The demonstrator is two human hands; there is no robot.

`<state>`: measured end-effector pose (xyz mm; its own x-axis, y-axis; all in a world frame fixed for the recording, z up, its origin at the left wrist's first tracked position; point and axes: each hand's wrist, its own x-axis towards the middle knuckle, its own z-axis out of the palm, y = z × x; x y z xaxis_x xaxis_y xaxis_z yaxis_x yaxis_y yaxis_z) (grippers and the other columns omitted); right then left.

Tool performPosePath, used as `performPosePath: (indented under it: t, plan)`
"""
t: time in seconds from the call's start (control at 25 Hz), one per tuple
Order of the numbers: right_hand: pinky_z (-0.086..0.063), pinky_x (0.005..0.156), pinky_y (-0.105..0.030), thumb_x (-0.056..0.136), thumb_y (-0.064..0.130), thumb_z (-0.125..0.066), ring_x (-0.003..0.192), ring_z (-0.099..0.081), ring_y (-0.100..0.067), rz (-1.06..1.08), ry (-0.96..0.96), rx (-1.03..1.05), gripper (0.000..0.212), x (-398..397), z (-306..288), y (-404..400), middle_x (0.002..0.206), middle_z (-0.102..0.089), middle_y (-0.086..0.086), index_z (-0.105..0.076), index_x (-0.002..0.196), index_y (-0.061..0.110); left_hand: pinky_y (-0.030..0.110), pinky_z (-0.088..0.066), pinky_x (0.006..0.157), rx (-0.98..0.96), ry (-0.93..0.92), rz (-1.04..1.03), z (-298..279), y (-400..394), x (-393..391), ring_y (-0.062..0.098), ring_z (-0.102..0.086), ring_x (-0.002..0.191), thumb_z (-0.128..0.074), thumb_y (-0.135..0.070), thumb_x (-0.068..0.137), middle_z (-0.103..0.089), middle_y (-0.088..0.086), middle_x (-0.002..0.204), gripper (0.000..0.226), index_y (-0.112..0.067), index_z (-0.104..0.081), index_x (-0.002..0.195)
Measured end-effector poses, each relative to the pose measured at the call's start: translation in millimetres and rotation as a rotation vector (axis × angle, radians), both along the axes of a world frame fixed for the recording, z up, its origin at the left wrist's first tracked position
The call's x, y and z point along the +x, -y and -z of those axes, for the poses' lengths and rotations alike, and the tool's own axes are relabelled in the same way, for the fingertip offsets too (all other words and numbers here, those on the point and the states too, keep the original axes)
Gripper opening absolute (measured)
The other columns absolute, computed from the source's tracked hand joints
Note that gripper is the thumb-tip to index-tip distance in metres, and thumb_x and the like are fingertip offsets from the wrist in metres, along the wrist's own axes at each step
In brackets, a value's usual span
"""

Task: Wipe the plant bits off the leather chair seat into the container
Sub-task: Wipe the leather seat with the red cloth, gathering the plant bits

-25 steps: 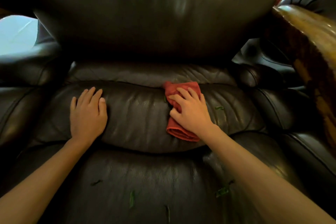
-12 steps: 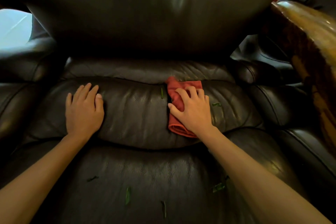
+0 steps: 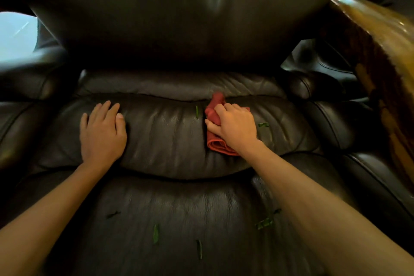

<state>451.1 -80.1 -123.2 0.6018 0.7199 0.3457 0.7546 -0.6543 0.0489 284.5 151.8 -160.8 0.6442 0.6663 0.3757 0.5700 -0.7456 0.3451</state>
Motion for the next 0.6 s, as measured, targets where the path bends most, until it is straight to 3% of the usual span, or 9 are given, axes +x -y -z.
performPosePath:
  t: [0.32,0.48,0.6]
  plan:
    - [-0.042,0.061,-0.035,0.08,0.052,-0.057,0.081,-0.066,-0.034,-0.135,-0.175,-0.042,0.038,-51.2,-33.7,28.1,0.086,-0.07,-0.009,-0.06,0.085,0.014,0.047,-0.019,0.113,0.004,0.032,-0.022,1.2,2.7,1.1,0.028,-0.037,0.136,-0.028,-0.028,0.092,-0.048,0.015,0.142,0.05,-0.006,-0.051,0.13]
    - [-0.042,0.055,-0.029,0.074,0.059,-0.046,0.071,-0.066,-0.024,-0.208,-0.23,-0.025,0.041,-106.2,-42.3,62.1,0.076,-0.066,0.001,-0.058,0.079,0.02,0.047,-0.018,0.113,0.008,0.042,-0.014,0.9,3.1,0.6,0.03,-0.037,0.136,-0.029,-0.028,0.092,-0.048,0.017,0.142,0.049,-0.005,-0.051,0.13]
    - [-0.043,0.056,-0.026,0.074,0.058,-0.048,0.068,-0.064,-0.017,-0.228,-0.289,0.005,0.038,-126.9,-52.9,74.5,0.075,-0.065,0.006,-0.061,0.081,0.023,0.048,-0.019,0.112,0.013,0.044,-0.014,0.7,2.7,1.3,0.03,-0.038,0.135,-0.028,-0.028,0.092,-0.048,0.017,0.141,0.049,-0.005,-0.051,0.13]
